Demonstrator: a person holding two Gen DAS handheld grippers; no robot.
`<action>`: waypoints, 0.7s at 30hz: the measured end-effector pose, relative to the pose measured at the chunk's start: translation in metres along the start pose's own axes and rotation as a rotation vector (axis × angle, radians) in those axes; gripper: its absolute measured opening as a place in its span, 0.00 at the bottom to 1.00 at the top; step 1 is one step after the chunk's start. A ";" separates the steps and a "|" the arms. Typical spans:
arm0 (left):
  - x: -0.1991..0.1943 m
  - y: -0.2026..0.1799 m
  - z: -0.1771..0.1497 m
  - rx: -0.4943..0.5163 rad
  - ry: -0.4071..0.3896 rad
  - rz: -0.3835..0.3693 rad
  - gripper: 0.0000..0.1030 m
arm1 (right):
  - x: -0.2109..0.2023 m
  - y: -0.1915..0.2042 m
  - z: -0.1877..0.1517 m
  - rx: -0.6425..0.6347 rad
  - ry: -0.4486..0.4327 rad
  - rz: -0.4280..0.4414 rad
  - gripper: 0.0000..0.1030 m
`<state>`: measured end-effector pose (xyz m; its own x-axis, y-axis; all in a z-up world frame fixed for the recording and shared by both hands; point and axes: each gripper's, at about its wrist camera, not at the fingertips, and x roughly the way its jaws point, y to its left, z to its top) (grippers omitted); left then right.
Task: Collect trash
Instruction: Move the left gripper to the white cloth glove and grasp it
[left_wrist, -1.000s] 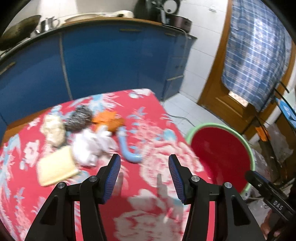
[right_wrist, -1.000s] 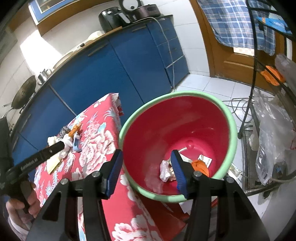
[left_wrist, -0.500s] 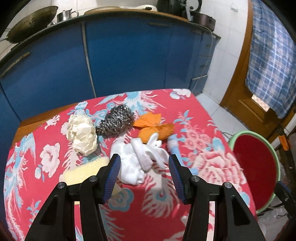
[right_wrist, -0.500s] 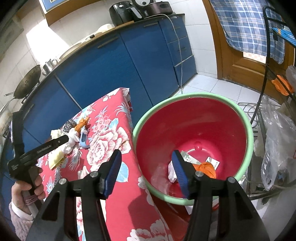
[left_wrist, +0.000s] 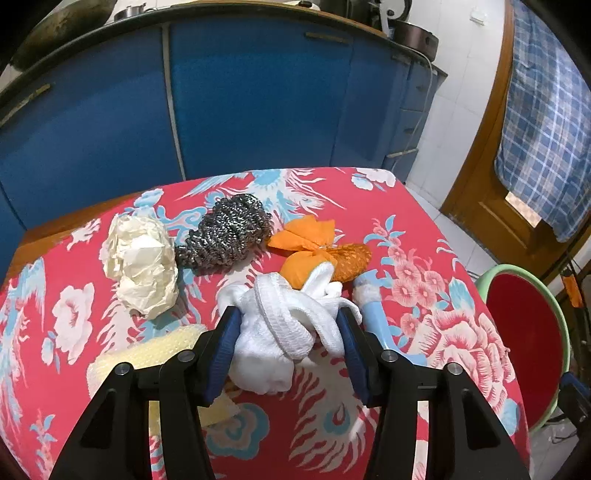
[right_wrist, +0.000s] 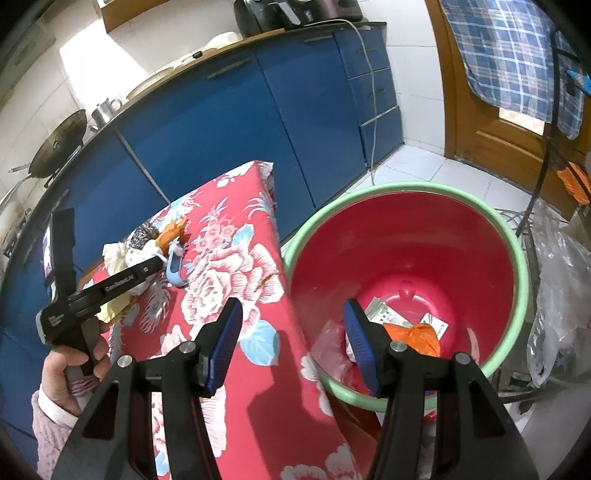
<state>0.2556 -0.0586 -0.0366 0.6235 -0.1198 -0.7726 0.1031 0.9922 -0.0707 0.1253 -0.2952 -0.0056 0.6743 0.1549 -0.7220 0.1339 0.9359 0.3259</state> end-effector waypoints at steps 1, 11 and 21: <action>0.001 0.001 -0.001 -0.002 -0.006 0.003 0.41 | 0.001 0.002 0.000 -0.005 0.003 0.002 0.57; -0.019 0.008 -0.007 -0.031 -0.070 -0.043 0.29 | 0.021 0.032 0.003 -0.068 0.037 0.020 0.57; -0.064 0.038 -0.023 -0.154 -0.133 -0.055 0.29 | 0.047 0.073 0.011 -0.170 0.067 0.056 0.57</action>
<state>0.2019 -0.0128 -0.0042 0.7180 -0.1679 -0.6755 0.0267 0.9764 -0.2144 0.1746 -0.2228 -0.0092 0.6267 0.2240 -0.7463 -0.0316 0.9643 0.2629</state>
